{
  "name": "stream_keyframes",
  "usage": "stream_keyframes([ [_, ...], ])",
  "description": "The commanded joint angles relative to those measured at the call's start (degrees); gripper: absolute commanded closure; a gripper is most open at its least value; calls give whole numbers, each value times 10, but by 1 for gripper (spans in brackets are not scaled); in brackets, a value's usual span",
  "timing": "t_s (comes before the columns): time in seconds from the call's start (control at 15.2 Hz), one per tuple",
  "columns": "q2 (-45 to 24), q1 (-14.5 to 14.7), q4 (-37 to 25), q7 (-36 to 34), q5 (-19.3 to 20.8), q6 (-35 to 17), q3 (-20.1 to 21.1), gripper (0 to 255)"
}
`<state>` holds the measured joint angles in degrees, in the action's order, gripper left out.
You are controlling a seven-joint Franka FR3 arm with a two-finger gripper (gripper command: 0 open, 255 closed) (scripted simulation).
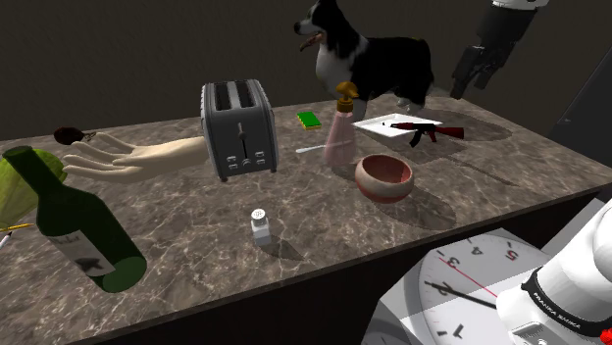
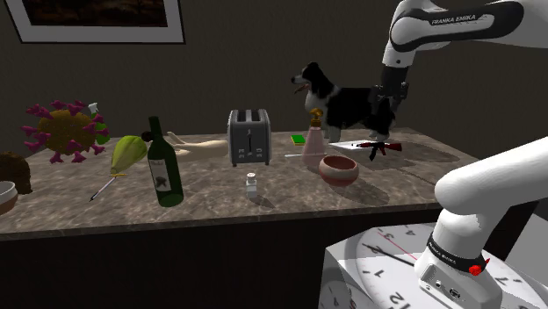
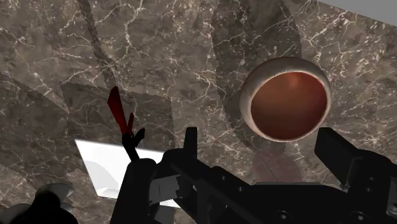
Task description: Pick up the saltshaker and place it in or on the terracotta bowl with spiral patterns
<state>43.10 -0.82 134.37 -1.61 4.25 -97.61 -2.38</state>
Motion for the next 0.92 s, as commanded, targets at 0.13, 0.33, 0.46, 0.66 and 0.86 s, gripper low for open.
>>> stream_keyframes([
  [0.13, -12, 9, 6, -25, -13, -14, 21, 0],
  [0.33, -36, 21, 11, -62, -32, -36, 53, 0],
  [0.46, -55, 30, 10, -87, -44, -51, 74, 0],
  [0.66, -88, 41, 5, -124, -59, -74, 105, 0],
  [0.86, -127, 51, -7, -160, -71, -97, 135, 0],
])
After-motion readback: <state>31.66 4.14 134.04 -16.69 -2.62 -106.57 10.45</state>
